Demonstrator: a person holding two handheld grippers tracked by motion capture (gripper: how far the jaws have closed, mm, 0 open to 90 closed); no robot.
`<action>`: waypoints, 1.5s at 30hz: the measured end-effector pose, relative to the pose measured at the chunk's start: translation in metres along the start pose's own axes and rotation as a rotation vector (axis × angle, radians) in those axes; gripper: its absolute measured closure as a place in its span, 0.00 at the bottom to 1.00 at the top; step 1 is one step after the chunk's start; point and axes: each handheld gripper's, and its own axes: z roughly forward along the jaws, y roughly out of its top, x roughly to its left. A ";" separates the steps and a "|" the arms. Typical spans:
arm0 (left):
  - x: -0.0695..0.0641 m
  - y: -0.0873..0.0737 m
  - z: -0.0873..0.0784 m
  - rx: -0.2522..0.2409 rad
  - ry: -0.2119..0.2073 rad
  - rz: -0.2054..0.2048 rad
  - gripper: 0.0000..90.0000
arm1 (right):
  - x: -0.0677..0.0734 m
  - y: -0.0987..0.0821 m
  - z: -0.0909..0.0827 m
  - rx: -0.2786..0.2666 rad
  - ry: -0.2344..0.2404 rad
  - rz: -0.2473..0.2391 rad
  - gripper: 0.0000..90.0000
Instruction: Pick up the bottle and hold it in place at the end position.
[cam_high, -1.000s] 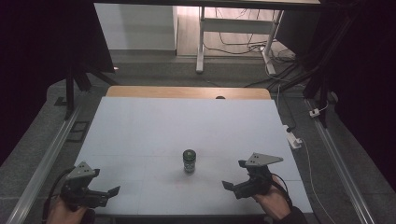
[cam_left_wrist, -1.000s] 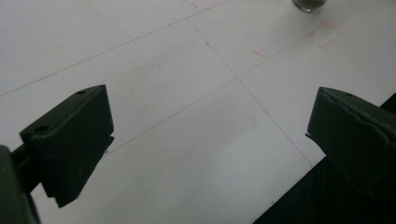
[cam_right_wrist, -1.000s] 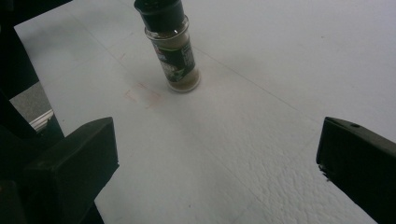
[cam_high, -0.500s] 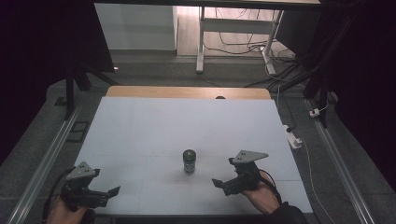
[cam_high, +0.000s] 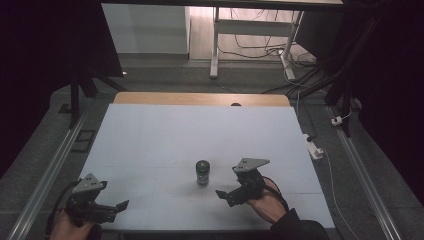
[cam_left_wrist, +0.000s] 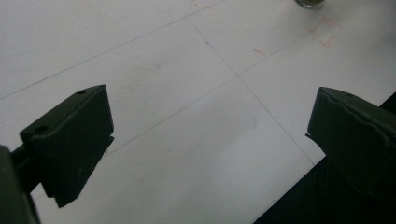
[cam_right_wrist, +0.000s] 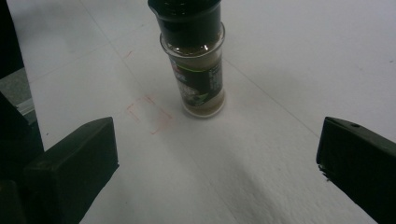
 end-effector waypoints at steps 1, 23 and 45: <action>0.000 0.000 0.000 -0.001 -0.001 0.000 0.02 | 0.000 0.000 0.002 0.006 0.006 0.008 0.00; 0.000 0.000 0.000 0.001 0.000 0.002 0.02 | 0.002 0.019 0.053 0.065 0.018 -0.051 0.00; -0.001 0.000 0.001 0.003 0.000 0.008 0.02 | 0.003 0.022 0.069 0.041 0.045 -0.114 0.44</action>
